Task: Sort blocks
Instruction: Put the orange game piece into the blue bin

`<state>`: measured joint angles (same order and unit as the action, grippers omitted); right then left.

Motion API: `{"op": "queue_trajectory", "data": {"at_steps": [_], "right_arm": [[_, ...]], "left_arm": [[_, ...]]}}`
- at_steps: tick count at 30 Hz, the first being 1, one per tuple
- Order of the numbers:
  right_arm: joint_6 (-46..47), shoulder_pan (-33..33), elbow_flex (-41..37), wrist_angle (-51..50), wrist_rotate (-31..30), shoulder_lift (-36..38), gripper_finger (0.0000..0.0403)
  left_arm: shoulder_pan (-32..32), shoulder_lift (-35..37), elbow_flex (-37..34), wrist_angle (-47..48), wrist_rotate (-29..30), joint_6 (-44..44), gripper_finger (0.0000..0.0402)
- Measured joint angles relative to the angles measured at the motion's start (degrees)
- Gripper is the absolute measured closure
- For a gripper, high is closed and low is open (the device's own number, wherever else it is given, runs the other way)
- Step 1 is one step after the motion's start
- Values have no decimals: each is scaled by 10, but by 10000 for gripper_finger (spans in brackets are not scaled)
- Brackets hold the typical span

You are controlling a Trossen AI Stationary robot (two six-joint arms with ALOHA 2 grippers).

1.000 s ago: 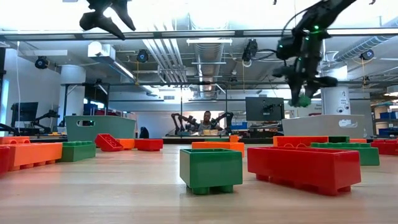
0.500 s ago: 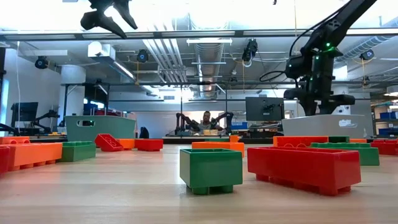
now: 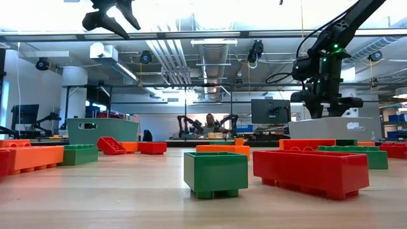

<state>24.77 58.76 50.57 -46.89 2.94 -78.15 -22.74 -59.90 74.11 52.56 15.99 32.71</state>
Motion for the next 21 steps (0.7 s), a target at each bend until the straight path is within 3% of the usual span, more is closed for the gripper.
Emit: {"op": "queue_trajectory", "data": {"at_steps": [6,21], "right_arm": [[-3,0,21,-15,0,21,253],[-69,-50,116,-21,1,202,331]], "left_arm": [[0,0,0,0,-2,11,201],[1,-15,1,-80,-81,11,201]]}}
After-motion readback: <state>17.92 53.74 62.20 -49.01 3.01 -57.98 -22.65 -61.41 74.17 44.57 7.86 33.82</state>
